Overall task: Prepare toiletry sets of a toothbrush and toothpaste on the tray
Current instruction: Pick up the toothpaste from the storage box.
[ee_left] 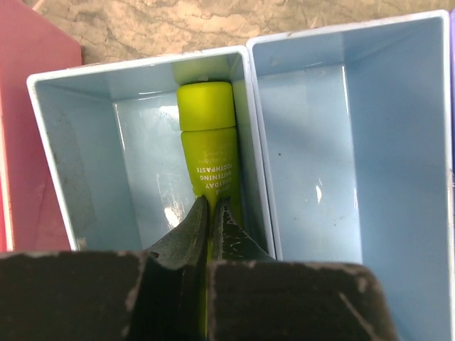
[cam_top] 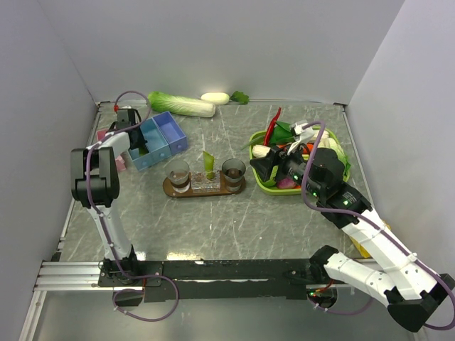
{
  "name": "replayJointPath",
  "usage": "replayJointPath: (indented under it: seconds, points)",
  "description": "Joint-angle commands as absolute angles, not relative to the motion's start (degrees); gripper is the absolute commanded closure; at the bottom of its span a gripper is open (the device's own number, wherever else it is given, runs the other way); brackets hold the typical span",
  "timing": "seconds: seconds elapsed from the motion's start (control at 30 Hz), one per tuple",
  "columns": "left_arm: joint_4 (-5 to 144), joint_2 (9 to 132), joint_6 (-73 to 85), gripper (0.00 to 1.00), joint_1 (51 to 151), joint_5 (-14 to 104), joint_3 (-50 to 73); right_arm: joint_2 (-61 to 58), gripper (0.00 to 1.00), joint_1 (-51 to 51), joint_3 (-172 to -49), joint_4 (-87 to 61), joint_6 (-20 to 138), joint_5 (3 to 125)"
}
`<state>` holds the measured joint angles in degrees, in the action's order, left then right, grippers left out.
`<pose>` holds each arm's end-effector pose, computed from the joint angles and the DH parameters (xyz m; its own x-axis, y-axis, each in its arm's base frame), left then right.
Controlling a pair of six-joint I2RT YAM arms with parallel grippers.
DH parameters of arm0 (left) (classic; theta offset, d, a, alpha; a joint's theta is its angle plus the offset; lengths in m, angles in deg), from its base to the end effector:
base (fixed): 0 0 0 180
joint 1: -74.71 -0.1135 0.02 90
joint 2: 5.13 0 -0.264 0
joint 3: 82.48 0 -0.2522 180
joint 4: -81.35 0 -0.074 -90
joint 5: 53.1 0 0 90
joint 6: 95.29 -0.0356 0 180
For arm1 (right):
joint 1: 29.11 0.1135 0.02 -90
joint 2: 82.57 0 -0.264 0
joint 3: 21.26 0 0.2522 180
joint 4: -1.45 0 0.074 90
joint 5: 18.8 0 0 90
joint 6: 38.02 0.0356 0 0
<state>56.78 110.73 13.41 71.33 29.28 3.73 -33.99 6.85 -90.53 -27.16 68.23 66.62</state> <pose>0.4429 0.0309 0.1768 -0.6396 -0.3561 -0.6812 -0.3741 0.9184 -0.1288 0.1519 0.1137 0.3855 -0.2888 0.1351 -0.9478 -0.5922 0.7527 0.2877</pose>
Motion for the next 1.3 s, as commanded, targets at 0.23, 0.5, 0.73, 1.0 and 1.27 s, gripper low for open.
replayJointPath:
  seconds: [0.23,0.5,0.73,1.0,1.27]
  points:
    - [61.2,97.6,13.6,0.99,72.0,30.5,10.3,-35.9,0.27,6.8,-91.2,-26.3,68.6,66.9]
    - [61.6,95.0,13.4,0.99,71.9,30.1,11.0,-36.1,0.27,6.8,-90.9,-26.4,68.6,67.0]
    - [60.3,92.0,14.6,0.99,72.0,31.0,11.2,-36.2,0.27,6.8,-91.4,-26.6,68.7,67.2]
    - [60.6,81.1,16.2,0.99,71.9,29.4,14.5,-36.1,0.27,6.8,-93.4,-27.9,68.0,67.7]
    - [64.1,70.3,22.7,0.99,72.0,35.6,18.6,-32.5,0.27,7.1,-95.8,-24.2,70.9,62.3]
